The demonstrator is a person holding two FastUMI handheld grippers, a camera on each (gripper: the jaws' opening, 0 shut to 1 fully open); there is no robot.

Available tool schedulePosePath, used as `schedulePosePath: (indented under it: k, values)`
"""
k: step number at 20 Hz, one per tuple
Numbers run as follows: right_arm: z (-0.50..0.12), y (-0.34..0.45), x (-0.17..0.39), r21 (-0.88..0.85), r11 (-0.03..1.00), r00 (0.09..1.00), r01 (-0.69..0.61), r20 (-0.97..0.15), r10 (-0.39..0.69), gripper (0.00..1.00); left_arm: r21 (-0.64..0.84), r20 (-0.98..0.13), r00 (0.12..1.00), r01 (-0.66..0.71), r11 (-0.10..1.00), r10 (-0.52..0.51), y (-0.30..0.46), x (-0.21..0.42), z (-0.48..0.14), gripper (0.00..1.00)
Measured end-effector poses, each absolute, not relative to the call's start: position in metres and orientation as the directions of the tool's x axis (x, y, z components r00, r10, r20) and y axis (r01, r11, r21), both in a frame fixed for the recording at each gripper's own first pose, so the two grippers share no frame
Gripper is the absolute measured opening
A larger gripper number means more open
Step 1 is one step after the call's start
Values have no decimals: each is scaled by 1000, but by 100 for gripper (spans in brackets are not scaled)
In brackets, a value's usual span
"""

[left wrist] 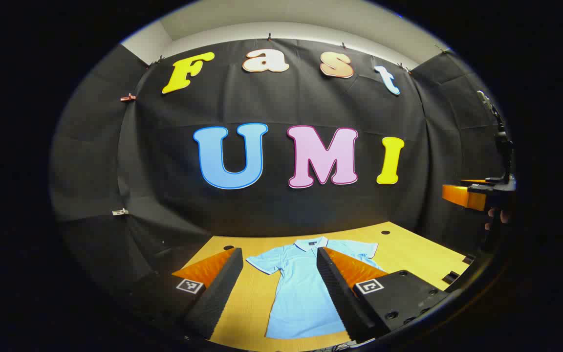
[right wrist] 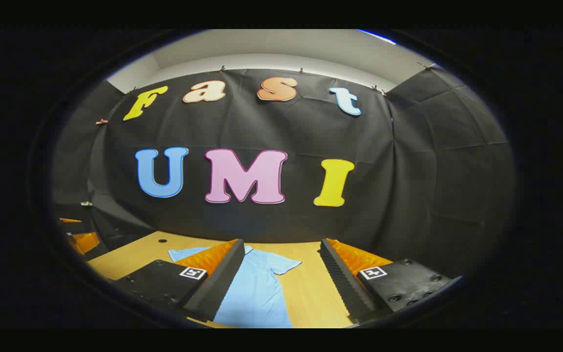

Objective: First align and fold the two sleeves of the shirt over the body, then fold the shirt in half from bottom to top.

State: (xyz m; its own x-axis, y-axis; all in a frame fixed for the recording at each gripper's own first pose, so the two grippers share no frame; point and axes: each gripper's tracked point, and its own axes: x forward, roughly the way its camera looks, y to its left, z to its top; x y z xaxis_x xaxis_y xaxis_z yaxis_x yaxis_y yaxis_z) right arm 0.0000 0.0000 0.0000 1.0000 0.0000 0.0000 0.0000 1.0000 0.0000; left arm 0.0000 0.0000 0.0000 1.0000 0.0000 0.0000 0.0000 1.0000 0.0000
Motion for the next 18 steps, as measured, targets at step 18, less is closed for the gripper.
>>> schedulePosePath:
  k: [18]
  values:
    - [-50,-28,33,54,998,994,26,-112,-20,97,-27,-61,997,46,999,-48,-36,58,-7,97]
